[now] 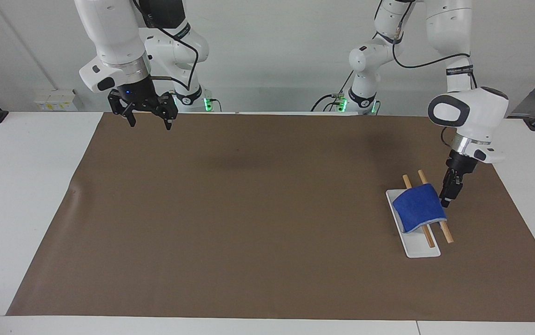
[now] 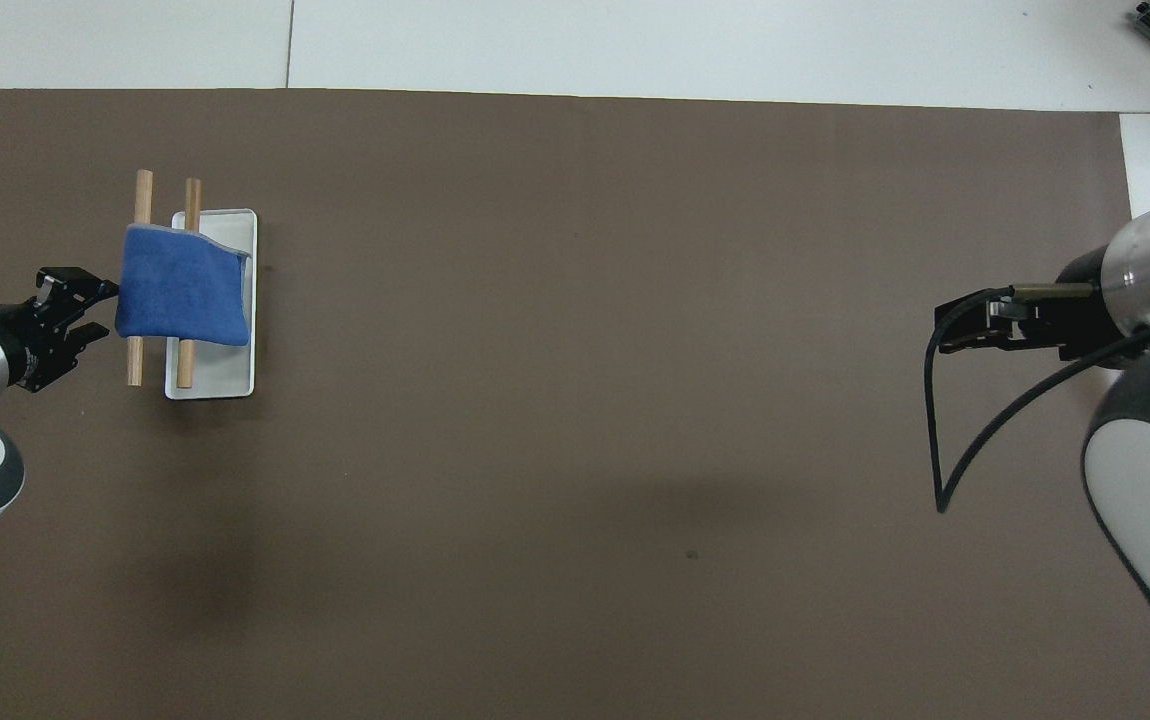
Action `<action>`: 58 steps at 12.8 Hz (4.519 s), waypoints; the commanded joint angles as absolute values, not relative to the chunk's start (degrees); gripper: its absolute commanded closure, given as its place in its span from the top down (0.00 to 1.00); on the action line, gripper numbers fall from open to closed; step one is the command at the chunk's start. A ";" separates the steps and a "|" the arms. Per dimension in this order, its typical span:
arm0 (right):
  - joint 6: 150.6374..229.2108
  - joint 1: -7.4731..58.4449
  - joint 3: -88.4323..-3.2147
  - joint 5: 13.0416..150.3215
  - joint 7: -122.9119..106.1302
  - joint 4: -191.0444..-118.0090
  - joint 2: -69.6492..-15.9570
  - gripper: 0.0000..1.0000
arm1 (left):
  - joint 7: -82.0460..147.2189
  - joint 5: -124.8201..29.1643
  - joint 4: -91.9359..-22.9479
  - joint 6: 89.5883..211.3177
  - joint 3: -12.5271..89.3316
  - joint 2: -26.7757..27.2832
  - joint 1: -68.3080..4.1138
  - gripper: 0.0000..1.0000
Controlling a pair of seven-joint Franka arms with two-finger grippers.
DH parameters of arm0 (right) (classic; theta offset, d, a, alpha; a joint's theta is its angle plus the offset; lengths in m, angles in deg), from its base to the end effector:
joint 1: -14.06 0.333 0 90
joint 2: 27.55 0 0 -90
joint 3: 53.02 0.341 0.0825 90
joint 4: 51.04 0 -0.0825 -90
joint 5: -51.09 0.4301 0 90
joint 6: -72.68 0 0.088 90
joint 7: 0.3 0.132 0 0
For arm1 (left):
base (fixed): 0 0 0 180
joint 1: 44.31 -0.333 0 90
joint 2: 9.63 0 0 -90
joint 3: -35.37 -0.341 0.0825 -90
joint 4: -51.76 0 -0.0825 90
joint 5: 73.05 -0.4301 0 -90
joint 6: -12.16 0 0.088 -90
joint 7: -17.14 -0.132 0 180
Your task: Right arm passes towel to left arm to hang
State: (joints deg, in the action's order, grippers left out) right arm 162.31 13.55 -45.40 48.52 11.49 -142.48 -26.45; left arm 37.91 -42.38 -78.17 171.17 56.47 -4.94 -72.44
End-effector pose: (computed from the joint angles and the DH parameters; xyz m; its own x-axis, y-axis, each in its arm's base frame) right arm 0.5890 0.0682 0.6224 0.9967 -0.0817 -0.0026 -0.0815 -0.9955 0.0489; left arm 0.5985 0.0926 0.3382 0.5397 0.8281 0.1518 0.6950 -0.5399 0.4749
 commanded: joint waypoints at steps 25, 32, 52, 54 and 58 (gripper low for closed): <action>161.27 12.13 -44.94 49.77 9.81 -142.18 -25.97 1.00 | 38.49 -76.31 -36.05 105.23 55.06 -2.60 -61.02 0.56; 161.27 12.13 -44.94 49.77 9.54 -142.27 -25.88 1.00 | 39.38 -76.39 -36.05 103.30 47.64 -3.83 -51.74 0.56; 161.88 10.72 -45.03 49.77 9.54 -142.44 -25.97 1.00 | 21.20 -75.95 -31.21 97.76 36.17 -3.56 -42.91 0.56; 161.89 10.72 -44.94 49.77 9.54 -142.44 -25.97 1.00 | 21.10 -75.86 -31.21 98.55 36.17 -3.65 -43.00 0.57; 161.89 10.72 -44.94 49.77 9.54 -142.44 -25.97 1.00 | 21.01 -75.69 -32.09 101.89 40.72 -5.32 -48.25 0.59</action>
